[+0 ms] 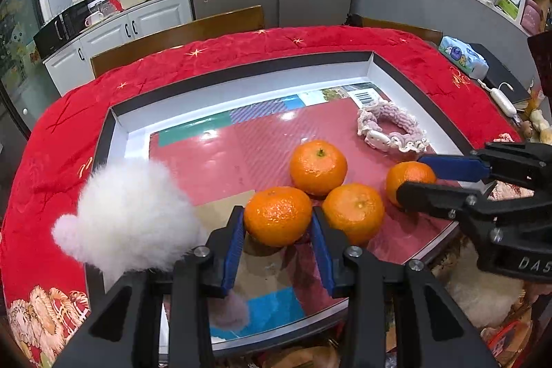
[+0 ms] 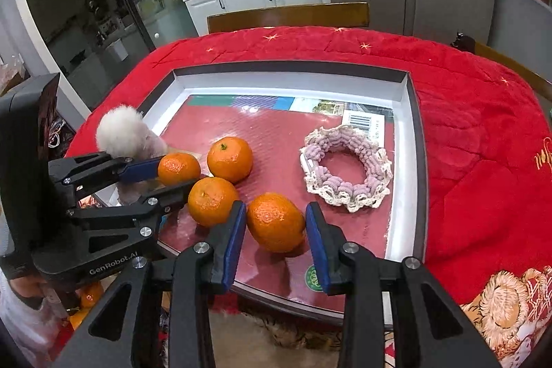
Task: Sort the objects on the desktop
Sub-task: 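Lower both mandarins into the tray and open both grippers, then withdraw both open grippers from the tray back toward the pile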
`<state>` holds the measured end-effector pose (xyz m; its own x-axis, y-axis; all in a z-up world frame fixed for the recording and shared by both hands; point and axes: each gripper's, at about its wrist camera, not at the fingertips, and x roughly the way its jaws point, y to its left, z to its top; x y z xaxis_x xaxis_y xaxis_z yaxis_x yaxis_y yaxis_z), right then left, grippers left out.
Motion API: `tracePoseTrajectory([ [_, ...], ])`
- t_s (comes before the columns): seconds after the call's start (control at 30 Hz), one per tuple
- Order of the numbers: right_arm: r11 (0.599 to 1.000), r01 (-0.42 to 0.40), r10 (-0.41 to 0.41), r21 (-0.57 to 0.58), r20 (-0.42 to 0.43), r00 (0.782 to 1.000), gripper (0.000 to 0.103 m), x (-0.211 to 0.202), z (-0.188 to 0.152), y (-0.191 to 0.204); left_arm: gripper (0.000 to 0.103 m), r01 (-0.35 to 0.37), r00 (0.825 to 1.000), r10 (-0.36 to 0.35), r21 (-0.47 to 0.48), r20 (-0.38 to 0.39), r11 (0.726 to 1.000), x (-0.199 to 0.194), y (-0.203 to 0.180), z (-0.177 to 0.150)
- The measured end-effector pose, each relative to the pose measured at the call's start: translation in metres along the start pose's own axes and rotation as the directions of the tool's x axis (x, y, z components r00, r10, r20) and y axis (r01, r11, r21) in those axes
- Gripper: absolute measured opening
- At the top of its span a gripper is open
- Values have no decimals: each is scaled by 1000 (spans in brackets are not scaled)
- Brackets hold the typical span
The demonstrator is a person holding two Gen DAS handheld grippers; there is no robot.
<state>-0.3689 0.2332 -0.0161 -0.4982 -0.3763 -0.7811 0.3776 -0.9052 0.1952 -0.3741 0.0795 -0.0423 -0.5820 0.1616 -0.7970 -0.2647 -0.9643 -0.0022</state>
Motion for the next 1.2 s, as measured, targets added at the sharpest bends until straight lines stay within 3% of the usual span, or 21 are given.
tracePoseTrajectory([
  [0.27,999,37,-37,3,-1,999,41,2,-2,0,41,-37,999,37,6,-18,999,3,-3,1],
  [0.37,999,39,-39,21,7,999,58,0,-2,-3,63,-36,999,36,1,-11,999,1,-3,1],
  [0.4,999,38,-38,23,13,999,60,-2,-2,-3,75,-35,999,35,-2,-7,999,-1,-2,1],
  [0.43,999,35,-36,23,18,999,62,-4,-2,-3,81,-28,1000,28,-5,-5,1000,-1,-2,1],
  [0.57,1000,27,-28,15,56,998,103,-12,-2,-2,98,11,1000,-11,-18,-1,1000,-4,-1,2],
  [0.6,1000,22,-23,13,76,997,103,-16,-2,-2,103,25,1000,-25,-18,-5,1000,-4,-2,2],
  [1.2,999,29,-33,33,134,990,103,-40,4,-5,103,50,998,-50,-3,27,999,-24,-11,1],
])
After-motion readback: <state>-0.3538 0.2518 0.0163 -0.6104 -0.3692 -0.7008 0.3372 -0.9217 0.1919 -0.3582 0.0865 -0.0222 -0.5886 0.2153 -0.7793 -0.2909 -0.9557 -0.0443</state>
